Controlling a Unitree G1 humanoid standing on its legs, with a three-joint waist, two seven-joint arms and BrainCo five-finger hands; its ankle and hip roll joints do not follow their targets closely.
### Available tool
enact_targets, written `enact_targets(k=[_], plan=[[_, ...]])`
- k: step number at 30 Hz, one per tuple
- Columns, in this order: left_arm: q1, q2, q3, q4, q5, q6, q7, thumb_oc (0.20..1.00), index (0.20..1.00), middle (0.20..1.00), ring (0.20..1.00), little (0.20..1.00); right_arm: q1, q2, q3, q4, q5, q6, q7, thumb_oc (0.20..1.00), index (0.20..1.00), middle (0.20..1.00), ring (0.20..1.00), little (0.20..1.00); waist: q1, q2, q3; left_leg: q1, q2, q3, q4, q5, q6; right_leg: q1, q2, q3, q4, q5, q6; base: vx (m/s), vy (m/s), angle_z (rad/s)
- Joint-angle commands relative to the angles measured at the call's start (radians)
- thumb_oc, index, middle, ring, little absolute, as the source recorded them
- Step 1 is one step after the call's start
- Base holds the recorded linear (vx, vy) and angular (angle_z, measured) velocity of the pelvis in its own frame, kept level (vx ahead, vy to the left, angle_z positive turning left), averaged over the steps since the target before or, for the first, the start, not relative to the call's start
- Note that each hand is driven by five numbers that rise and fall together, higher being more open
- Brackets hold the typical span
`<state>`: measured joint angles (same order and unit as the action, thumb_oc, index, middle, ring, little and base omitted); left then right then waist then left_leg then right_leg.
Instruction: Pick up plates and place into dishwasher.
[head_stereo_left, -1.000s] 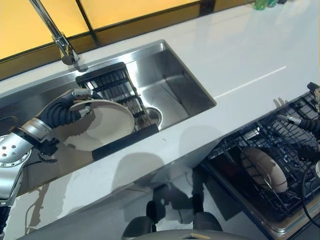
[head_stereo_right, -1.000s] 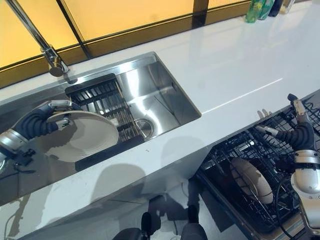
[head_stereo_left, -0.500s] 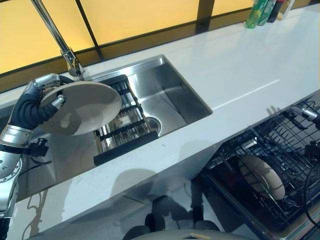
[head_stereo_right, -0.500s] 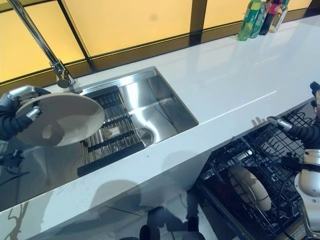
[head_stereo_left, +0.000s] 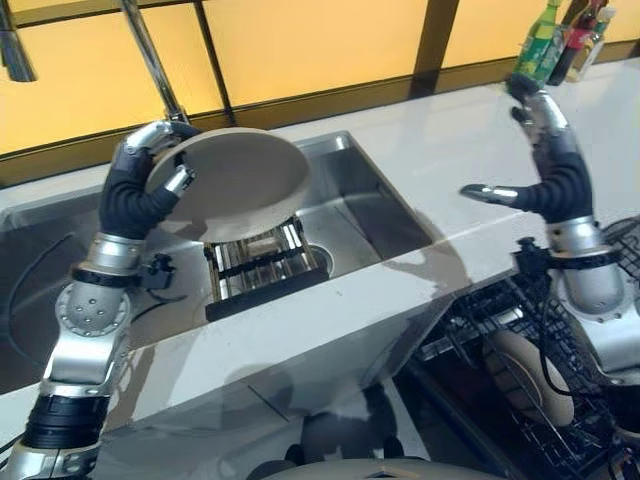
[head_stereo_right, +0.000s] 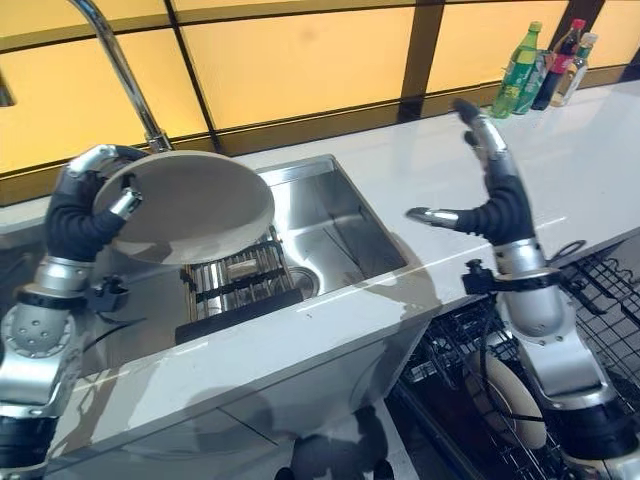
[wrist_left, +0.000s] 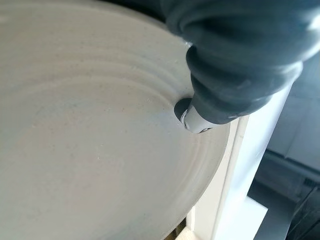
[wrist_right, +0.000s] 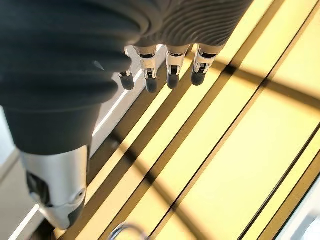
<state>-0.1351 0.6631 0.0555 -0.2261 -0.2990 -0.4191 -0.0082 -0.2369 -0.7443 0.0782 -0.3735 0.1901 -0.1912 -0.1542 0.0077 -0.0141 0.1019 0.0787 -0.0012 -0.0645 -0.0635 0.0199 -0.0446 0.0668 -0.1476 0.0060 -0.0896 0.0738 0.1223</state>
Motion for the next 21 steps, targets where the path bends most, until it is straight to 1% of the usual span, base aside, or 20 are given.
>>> enact_targets(k=[1, 2, 4, 6, 9, 12, 13, 15, 17, 19, 21], plan=[[-0.102, -0.001, -0.049, -0.039, -0.042, -0.040, 0.037, 0.200, 0.200, 0.200, 0.200, 0.200, -0.100, 0.024, 0.056, -0.073, 0.041, -0.008, 0.051, 1.000, 1.000, 1.000, 1.000, 1.000, 0.028, -0.021, -0.072, -0.022, -0.009, -0.023, 0.012, -0.027, 0.019, -0.043, -0.006, 0.001, 0.124, -0.070, 0.034, -0.03, -0.001, 0.06], [-0.120, -0.013, -0.074, -0.041, -0.052, -0.033, 0.035, 0.200, 0.200, 0.200, 0.200, 0.200, -0.120, 0.040, 0.091, -0.072, 0.040, -0.003, 0.069, 1.000, 1.000, 1.000, 1.000, 1.000, 0.032, -0.021, -0.078, -0.020, -0.009, -0.027, 0.007, -0.023, 0.019, -0.039, -0.004, -0.003, 0.123, -0.071, 0.032, -0.04, -0.001, 0.10], [-0.131, -0.018, -0.092, -0.043, -0.052, -0.032, 0.031, 0.200, 0.200, 0.200, 0.200, 0.200, -0.134, 0.051, 0.119, -0.070, 0.040, 0.001, 0.078, 1.000, 1.000, 1.000, 1.000, 1.000, 0.036, -0.021, -0.083, -0.020, -0.008, -0.030, 0.004, -0.021, 0.019, -0.036, -0.003, -0.006, 0.122, -0.072, 0.030, -0.03, -0.003, 0.17], [-0.142, -0.031, -0.119, -0.051, -0.117, -0.018, -0.014, 0.200, 0.200, 0.200, 0.200, 0.200, -0.152, 0.065, 0.152, -0.068, 0.043, 0.003, 0.093, 1.000, 1.000, 1.000, 1.000, 1.000, 0.042, -0.022, -0.089, -0.021, -0.008, -0.037, 0.004, -0.018, 0.019, -0.033, -0.002, -0.011, 0.124, -0.073, 0.028, -0.04, -0.009, 0.11], [-0.162, -0.034, -0.148, -0.057, -0.118, -0.019, -0.022, 0.200, 0.200, 0.200, 0.200, 0.200, -0.183, 0.086, 0.202, -0.041, 0.064, 0.039, 0.104, 1.000, 1.000, 1.000, 1.000, 1.000, 0.050, -0.021, -0.096, -0.024, -0.011, -0.045, 0.004, -0.014, 0.020, -0.031, -0.001, -0.019, 0.127, -0.075, 0.025, -0.04, -0.003, 0.04], [-0.161, -0.029, -0.147, -0.079, -0.141, -0.019, -0.033, 0.200, 0.200, 0.200, 0.200, 0.200, -0.177, 0.094, 0.227, -0.048, 0.141, 0.073, 0.145, 1.000, 1.000, 1.000, 1.000, 1.000, 0.057, -0.019, -0.101, -0.029, -0.013, -0.054, 0.009, -0.012, 0.021, -0.032, -0.001, -0.026, 0.137, -0.083, 0.024, -0.02, 0.005, 0.02], [-0.159, -0.028, -0.144, -0.084, -0.154, -0.027, -0.048, 0.200, 0.200, 0.200, 0.200, 0.200, -0.171, 0.100, 0.235, -0.045, 0.177, 0.085, 0.178, 1.000, 1.000, 1.000, 1.000, 1.000, 0.060, -0.019, -0.102, -0.031, -0.017, -0.060, 0.011, -0.012, 0.023, -0.033, -0.002, -0.028, 0.142, -0.085, 0.022, -0.03, 0.007, 0.11], [-0.171, -0.033, -0.157, -0.098, -0.169, -0.026, -0.068, 0.200, 0.200, 0.200, 0.200, 0.200, -0.177, 0.122, 0.270, -0.029, 0.199, 0.084, 0.199, 1.000, 1.000, 1.000, 1.000, 1.000, 0.067, -0.019, -0.103, -0.033, -0.024, -0.072, 0.010, -0.009, 0.027, -0.033, -0.003, -0.034, 0.149, -0.087, 0.021, -0.03, 0.011, 0.16], [-0.182, -0.037, -0.173, -0.099, -0.196, -0.031, -0.099, 0.200, 0.200, 0.200, 0.200, 0.200, -0.185, 0.140, 0.293, -0.020, 0.221, 0.077, 0.196, 1.000, 1.000, 1.000, 1.000, 1.000, 0.071, -0.018, -0.103, -0.031, -0.028, -0.082, 0.008, -0.008, 0.029, -0.031, -0.004, -0.037, 0.152, -0.088, 0.020, -0.01, 0.009, 0.13], [-0.202, -0.054, -0.204, -0.103, -0.249, -0.031, -0.152, 0.200, 0.200, 0.200, 0.200, 0.200, -0.208, 0.179, 0.309, 0.005, 0.301, 0.069, 0.187, 1.000, 1.000, 1.000, 1.000, 1.000, 0.074, -0.018, -0.104, -0.027, -0.032, -0.091, 0.005, -0.006, 0.031, -0.025, -0.007, -0.038, 0.148, -0.083, 0.021, 0.00, 0.006, 0.14], [-0.216, -0.067, -0.219, -0.101, -0.288, -0.023, -0.188, 0.200, 0.200, 0.200, 0.200, 0.200, -0.220, 0.213, 0.318, 0.024, 0.331, 0.069, 0.193, 1.000, 1.000, 1.000, 1.000, 1.000, 0.076, -0.017, -0.107, -0.028, -0.035, -0.096, 0.005, -0.006, 0.033, -0.024, -0.009, -0.037, 0.145, -0.080, 0.023, -0.01, 0.008, 0.10]])
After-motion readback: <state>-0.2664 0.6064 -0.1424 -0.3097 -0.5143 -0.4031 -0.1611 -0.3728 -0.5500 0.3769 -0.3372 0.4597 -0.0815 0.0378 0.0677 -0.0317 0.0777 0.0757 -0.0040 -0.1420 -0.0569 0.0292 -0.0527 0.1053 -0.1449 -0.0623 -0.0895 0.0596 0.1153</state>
